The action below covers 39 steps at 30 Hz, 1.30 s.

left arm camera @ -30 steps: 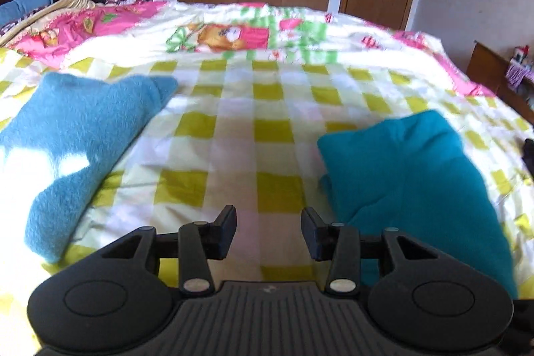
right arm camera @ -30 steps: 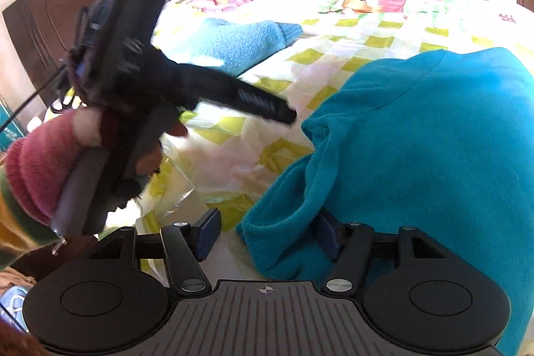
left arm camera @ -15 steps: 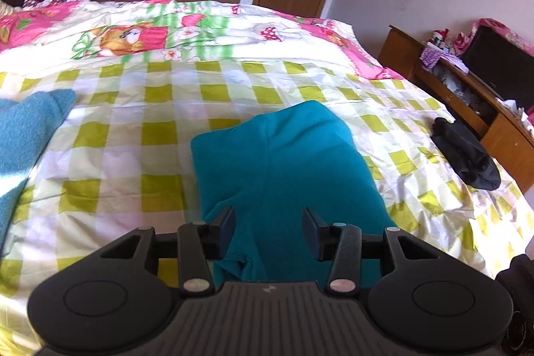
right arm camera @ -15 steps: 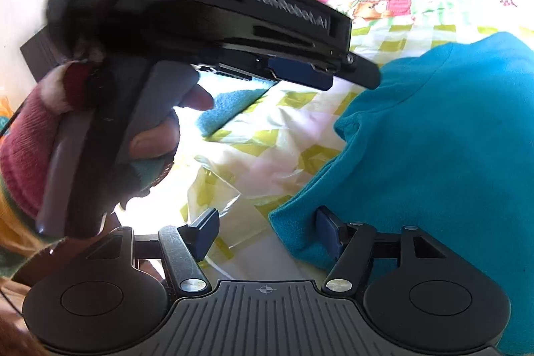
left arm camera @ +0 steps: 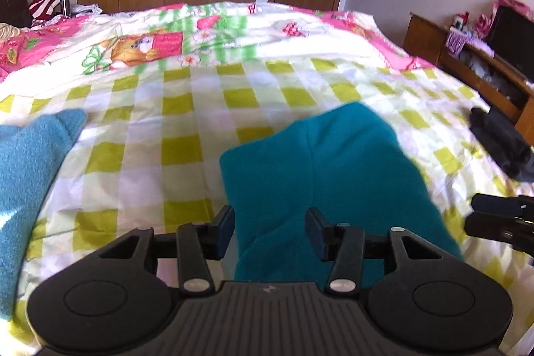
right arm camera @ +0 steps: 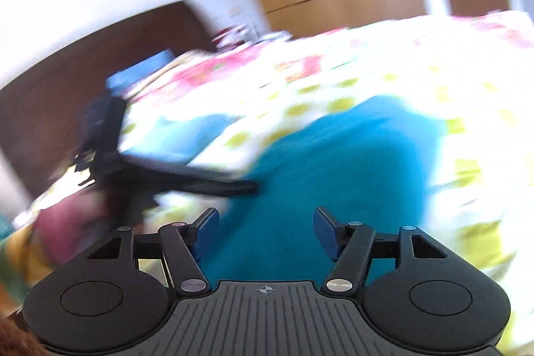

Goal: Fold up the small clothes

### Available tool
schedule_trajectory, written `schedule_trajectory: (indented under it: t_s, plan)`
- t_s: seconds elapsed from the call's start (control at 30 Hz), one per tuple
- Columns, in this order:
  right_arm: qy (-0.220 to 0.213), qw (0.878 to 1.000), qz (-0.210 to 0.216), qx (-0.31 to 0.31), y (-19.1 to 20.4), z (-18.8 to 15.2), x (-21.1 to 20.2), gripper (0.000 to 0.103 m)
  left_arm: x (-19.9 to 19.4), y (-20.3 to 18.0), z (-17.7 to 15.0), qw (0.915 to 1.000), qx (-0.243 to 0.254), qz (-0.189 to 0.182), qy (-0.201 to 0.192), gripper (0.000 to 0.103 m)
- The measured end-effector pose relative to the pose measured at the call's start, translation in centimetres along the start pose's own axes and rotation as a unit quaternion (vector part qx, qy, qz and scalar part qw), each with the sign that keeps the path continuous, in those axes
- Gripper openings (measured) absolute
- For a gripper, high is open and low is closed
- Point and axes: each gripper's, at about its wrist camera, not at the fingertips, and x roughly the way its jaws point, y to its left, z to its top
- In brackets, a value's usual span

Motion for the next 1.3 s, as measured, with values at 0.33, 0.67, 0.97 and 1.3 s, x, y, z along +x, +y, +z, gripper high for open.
schedule_trajectory:
  t_s: [0.33, 0.67, 0.97, 1.3]
  plan:
    - [-0.001, 0.971, -0.080, 0.224, -16.2, 5.4, 9.2, 0.067, 6.3, -4.9, 1.3, 0.9949, 0.024, -0.096, -0.021, 0.060]
    - [0.152, 0.968, 0.067, 0.189, -20.7, 8.5, 19.4, 0.062, 9.4, -3.2, -0.8, 0.9922, -0.008, -0.124, 0.008, 0.061]
    - [0.022, 0.979, 0.048, 0.196, -19.1, 10.1, 14.7, 0.014, 10.8, -5.6, 0.1, 0.9940, 0.091, -0.037, -0.048, 0.061]
    - [0.032, 0.966, -0.053, 0.253, -22.3, 10.5, 17.9, 0.014, 9.6, -4.6, -0.5, 0.9963, 0.078, -0.016, -0.032, 0.062]
